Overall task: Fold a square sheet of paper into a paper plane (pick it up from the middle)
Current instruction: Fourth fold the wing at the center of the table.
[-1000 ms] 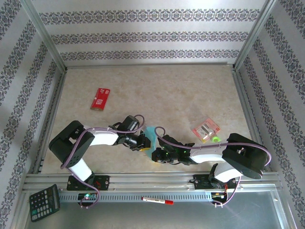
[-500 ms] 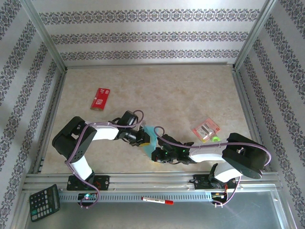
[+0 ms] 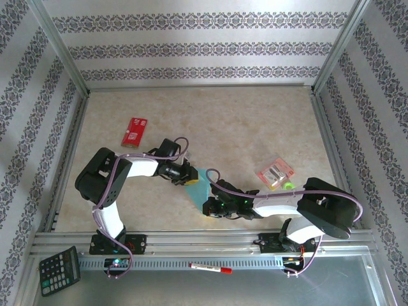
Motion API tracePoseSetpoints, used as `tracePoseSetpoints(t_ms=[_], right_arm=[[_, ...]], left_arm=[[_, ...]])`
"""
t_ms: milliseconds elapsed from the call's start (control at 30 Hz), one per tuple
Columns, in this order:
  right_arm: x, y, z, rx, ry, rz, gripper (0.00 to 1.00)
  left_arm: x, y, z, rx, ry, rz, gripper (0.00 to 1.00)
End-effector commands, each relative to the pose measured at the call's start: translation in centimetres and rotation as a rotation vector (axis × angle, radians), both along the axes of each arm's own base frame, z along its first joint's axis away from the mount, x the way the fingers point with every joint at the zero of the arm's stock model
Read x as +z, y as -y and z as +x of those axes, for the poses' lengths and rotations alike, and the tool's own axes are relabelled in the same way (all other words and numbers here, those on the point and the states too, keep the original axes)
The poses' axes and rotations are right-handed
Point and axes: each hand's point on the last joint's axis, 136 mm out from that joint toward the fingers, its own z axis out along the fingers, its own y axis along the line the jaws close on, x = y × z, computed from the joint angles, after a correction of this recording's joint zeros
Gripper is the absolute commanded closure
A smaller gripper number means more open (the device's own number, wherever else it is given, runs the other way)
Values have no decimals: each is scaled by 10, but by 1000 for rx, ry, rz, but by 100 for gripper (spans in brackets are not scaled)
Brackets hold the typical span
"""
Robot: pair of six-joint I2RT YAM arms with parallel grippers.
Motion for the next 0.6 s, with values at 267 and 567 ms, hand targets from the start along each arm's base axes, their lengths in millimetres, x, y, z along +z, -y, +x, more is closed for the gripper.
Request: tracePoseSetpoints(t_ms=[267, 567], right_arm=[[-70, 89, -52, 40, -175, -402, 100], [-70, 89, -53, 39, -172, -401, 100]], left_arm=[[-1, -18, 52, 81, 92, 45, 80], [-2, -32, 84, 132, 123, 65, 79]])
